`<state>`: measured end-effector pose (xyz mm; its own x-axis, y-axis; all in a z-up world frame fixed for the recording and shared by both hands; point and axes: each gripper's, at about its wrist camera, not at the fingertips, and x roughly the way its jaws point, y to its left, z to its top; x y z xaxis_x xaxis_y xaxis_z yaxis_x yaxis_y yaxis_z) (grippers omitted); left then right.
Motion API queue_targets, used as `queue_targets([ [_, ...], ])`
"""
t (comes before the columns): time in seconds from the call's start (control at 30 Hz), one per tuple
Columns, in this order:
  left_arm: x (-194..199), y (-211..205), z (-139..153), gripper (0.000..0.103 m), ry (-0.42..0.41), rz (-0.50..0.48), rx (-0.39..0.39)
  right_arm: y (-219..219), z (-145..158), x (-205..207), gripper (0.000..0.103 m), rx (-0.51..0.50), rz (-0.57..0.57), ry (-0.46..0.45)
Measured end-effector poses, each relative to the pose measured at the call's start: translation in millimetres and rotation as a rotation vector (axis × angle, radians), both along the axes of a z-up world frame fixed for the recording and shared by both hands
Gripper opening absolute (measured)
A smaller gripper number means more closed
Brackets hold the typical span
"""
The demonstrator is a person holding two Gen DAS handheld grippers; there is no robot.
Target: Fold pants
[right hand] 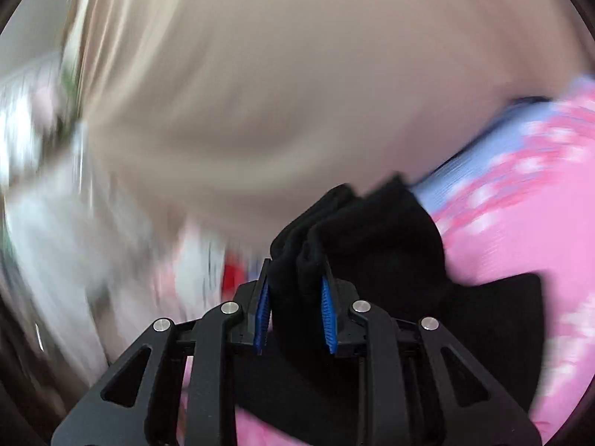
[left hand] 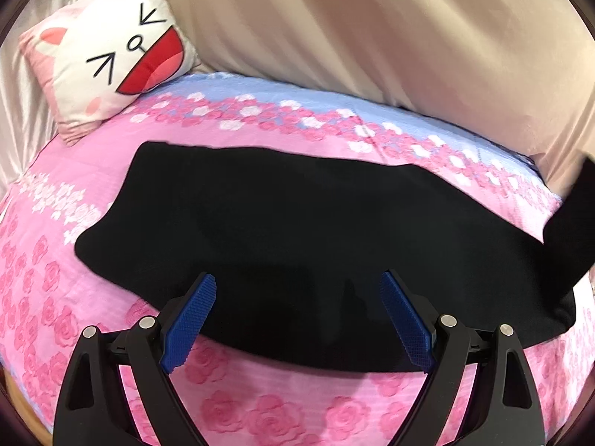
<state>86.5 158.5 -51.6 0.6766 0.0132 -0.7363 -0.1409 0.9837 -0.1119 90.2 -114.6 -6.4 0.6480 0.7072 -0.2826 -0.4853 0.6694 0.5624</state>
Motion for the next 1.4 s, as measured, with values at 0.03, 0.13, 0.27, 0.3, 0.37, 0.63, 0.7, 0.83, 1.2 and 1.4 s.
queue_targets([
  [0.03, -1, -3, 2, 0.087, -0.006, -0.005, 0.002, 37, -15, 10, 0.026, -0.078, 0.115, 0.068],
  [0.13, -4, -5, 5, 0.087, -0.009, -0.008, 0.026, 117, -70, 12, 0.032, -0.403, 0.237, 0.198],
  [0.27, -13, 12, 3, 0.087, -0.004, 0.024, 0.046, 86, -52, -17, 0.043, -0.327, 0.188, 0.095],
  [0.3, -14, 16, 1, 0.087, 0.003, 0.036, 0.047, 70, -42, -18, 0.062, -0.303, 0.126, 0.071],
  [0.37, -11, 22, -3, 0.087, 0.015, 0.053, 0.035, 48, -28, -17, 0.093, -0.328, -0.008, 0.016],
  [0.63, 1, 5, -6, 0.087, 0.015, 0.0, 0.0, 121, -52, -11, 0.082, -0.597, 0.167, -0.085],
  [0.7, 1, 0, -8, 0.087, 0.022, -0.015, 0.011, 137, -71, -4, 0.05, -0.655, 0.226, -0.055],
  [0.83, 1, 1, -11, 0.087, 0.033, -0.014, 0.01, 130, -71, 5, 0.009, -0.593, 0.192, -0.006],
  [1.2, -1, 13, -16, 0.087, 0.04, 0.009, -0.022, 137, -59, -23, 0.041, -0.621, 0.248, -0.064],
  [1.4, -3, 22, -15, 0.087, 0.032, 0.039, -0.033, 119, -21, 28, 0.071, -0.574, 0.224, -0.074],
])
